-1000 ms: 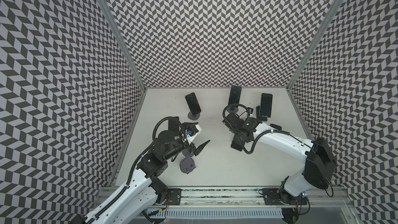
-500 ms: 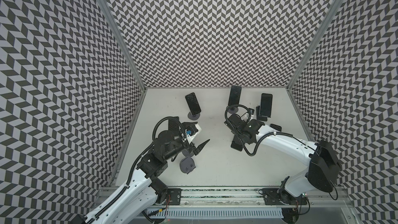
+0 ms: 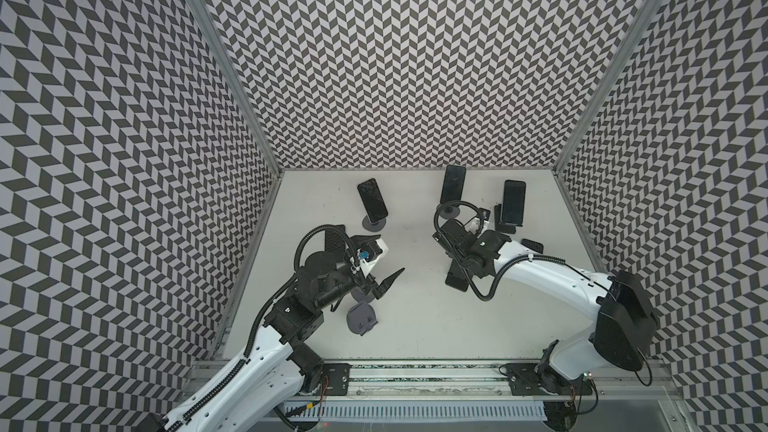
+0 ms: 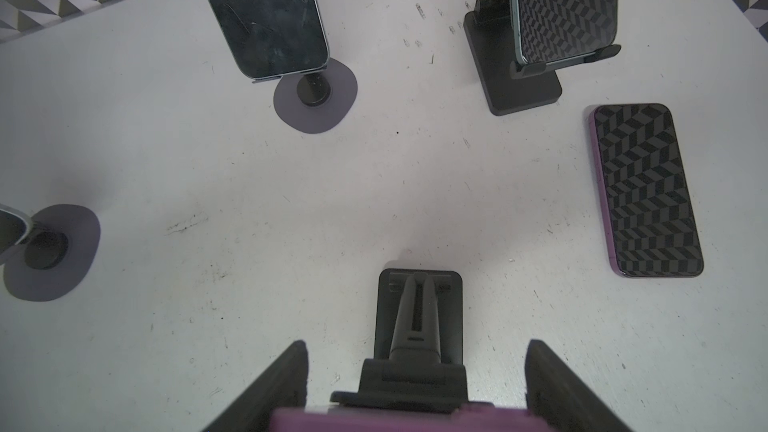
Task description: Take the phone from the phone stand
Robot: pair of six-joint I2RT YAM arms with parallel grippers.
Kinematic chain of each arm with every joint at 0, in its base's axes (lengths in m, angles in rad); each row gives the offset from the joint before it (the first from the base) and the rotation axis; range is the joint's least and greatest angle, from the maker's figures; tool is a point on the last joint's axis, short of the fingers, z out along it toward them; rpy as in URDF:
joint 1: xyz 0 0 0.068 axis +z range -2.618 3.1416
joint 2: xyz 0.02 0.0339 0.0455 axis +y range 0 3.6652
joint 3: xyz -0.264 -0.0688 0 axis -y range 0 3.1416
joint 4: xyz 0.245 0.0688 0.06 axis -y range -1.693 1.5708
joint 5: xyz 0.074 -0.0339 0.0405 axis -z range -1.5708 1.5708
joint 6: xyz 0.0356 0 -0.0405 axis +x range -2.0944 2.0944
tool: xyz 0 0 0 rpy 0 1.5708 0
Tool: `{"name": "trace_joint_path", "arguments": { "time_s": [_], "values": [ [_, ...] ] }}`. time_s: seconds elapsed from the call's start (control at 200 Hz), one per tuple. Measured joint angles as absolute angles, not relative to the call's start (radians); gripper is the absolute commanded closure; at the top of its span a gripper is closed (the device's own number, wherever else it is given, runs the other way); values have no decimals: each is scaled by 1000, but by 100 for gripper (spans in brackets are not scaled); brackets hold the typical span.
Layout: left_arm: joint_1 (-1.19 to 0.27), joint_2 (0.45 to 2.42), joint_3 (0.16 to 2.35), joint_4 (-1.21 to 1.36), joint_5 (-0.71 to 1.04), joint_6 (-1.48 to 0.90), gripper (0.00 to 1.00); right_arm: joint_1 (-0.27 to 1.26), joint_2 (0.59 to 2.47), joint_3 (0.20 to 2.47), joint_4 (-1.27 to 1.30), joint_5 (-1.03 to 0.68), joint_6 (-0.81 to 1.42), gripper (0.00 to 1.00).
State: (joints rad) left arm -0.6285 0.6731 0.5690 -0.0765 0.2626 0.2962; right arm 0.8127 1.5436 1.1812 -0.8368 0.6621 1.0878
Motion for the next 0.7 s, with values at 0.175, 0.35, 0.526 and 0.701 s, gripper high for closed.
{"name": "trace_joint_path", "arguments": {
  "time_s": [0.175, 0.35, 0.526, 0.701],
  "values": [
    [-628, 664, 569, -76, 255, 297, 0, 813, 1544, 1182, -837, 662, 1088, 20],
    [-628, 644, 564, -76, 250, 297, 0, 813, 1544, 1182, -837, 661, 1089, 22],
    [-628, 634, 557, -80, 247, 298, 0, 813, 1544, 1182, -838, 661, 1088, 28],
    [-628, 633, 557, -80, 242, 299, 0, 813, 1544, 1182, -839, 661, 1079, 34]
  ]
}}
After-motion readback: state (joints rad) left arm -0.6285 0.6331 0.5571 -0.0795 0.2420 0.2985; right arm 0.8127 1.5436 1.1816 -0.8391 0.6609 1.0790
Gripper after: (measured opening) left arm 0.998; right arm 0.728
